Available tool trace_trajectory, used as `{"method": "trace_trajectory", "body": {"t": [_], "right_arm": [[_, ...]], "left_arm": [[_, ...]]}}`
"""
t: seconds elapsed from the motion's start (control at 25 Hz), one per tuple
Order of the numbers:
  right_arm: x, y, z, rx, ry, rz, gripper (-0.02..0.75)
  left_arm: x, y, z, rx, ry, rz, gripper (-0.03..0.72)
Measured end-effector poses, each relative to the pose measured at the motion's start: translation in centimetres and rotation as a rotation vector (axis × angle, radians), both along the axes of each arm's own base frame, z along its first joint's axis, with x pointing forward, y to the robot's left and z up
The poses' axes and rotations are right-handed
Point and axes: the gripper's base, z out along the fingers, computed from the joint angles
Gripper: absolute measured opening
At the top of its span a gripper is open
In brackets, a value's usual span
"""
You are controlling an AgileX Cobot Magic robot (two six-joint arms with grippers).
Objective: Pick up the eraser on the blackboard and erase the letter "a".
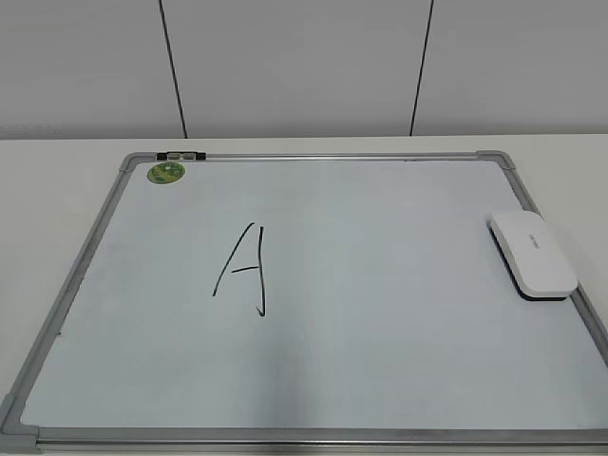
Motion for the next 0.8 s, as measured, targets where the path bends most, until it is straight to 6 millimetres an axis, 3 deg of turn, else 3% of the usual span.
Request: {"method": "trace_trajectory", "body": {"t": [0.4, 0.8], "right_arm": [[0.0, 0.0, 0.0, 0.0, -0.002, 0.0, 0.55], [-1.6, -0.1, 0.1, 0.005, -0.114, -0.013, 0.551]], "left_arm": [[-0.1, 0.0, 0.0, 0.0, -0.007, -0.001, 0.494], [-2.1, 0.4, 0.1, -0.022, -0.13, 0.116, 0.494]]}}
